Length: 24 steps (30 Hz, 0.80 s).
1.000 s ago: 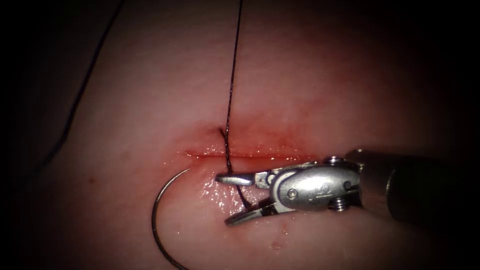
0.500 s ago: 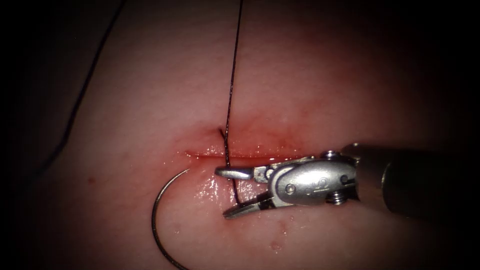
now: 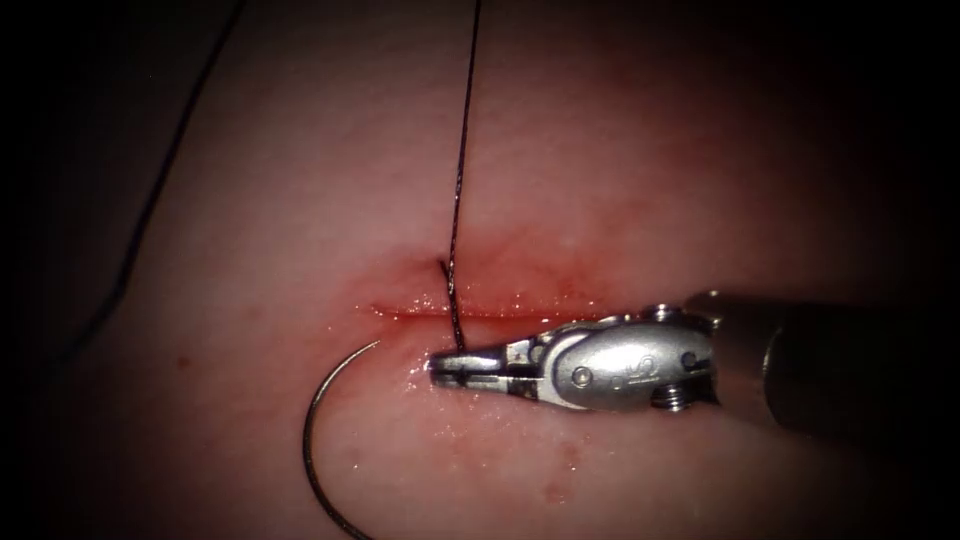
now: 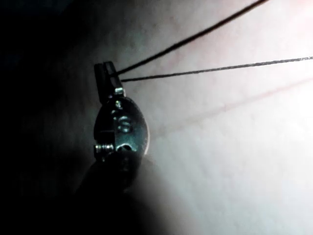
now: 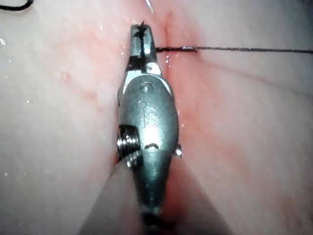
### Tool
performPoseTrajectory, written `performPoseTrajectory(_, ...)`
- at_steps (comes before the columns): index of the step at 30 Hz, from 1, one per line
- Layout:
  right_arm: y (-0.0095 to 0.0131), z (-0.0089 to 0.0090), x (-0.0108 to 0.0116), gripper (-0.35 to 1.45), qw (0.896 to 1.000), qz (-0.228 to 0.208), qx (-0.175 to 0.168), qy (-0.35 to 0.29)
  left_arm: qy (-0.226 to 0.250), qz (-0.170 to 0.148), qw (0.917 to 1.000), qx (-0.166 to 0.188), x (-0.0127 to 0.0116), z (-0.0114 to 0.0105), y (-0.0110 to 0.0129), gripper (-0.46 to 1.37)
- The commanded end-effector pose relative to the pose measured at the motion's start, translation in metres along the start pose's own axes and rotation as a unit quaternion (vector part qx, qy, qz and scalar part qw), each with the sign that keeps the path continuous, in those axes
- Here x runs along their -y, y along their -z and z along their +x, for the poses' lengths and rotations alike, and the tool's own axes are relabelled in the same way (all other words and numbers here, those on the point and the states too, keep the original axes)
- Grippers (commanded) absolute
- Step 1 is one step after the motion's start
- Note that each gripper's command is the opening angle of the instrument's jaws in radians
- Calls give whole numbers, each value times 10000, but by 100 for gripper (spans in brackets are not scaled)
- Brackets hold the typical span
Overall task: Wound Closure
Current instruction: Pull the short tail down with the right gripper and the long end up with the left gripper to tighten
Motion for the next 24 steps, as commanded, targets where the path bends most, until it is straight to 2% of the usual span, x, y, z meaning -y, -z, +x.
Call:
performPoseTrajectory(1,-2,1,11,-35,9988,-9,59,-482,0,-22,10000,0,0,0,0,-35)
performPoseTrajectory(4,0,1,18,-35,9887,-60,229,-1481,30,-24,10000,-3,1,0,-1,-35)
performPoseTrajectory(6,0,2,21,-35,9810,-68,263,-1920,29,-23,10000,-3,1,0,-1,-35)
performPoseTrajectory(7,0,3,24,-35,9672,-66,267,-2524,28,-21,10000,-1,1,0,-1,-35)
performPoseTrajectory(9,-2,4,27,-35,9421,-75,275,-3340,23,-14,10000,2,0,-1,-2,-35)
performPoseTrajectory(10,-3,3,29,-35,9308,-81,295,-3643,19,-11,10000,3,-1,-1,-2,-35)
performPoseTrajectory(11,-4,3,30,-35,9264,-82,311,-3751,18,-10,10000,4,-1,-2,-2,-35)
performPoseTrajectory(12,-5,4,33,-35,9111,-93,390,-4102,-15,-8,10000,6,-1,-2,-3,-35)
performPoseTrajectory(15,-7,4,36,-35,9031,-102,540,-4259,-44,2,10000,17,-1,-2,-3,-35)
performPoseTrajectory(18,-8,6,42,-35,8844,-56,591,-4629,-123,30,9999,52,1,-1,-3,-35)
performPoseTrajectory(19,-8,7,45,-35,8733,-32,581,-4836,-145,50,9999,76,2,0,-3,-35)
performPoseTrajectory(20,-8,8,46,-35,8676,-28,568,-4940,-172,59,9998,88,3,0,-3,-35)
performPoseTrajectory(21,-8,9,48,-35,8557,-22,541,-5146,-195,78,9997,112,4,0,-3,-35)
performPoseTrajectory(22,-7,10,49,-35,8512,-15,528,-5222,-222,77,9996,135,5,0,-3,-35)
performPoseTrajectory(23,-6,12,51,-35,8383,2,534,-5426,-244,117,9995,159,7,1,-3,-35)
performPoseTrajectory(24,-5,12,52,-35,8319,-9,519,-5524,-271,137,9994,183,8,1,-3,-35)
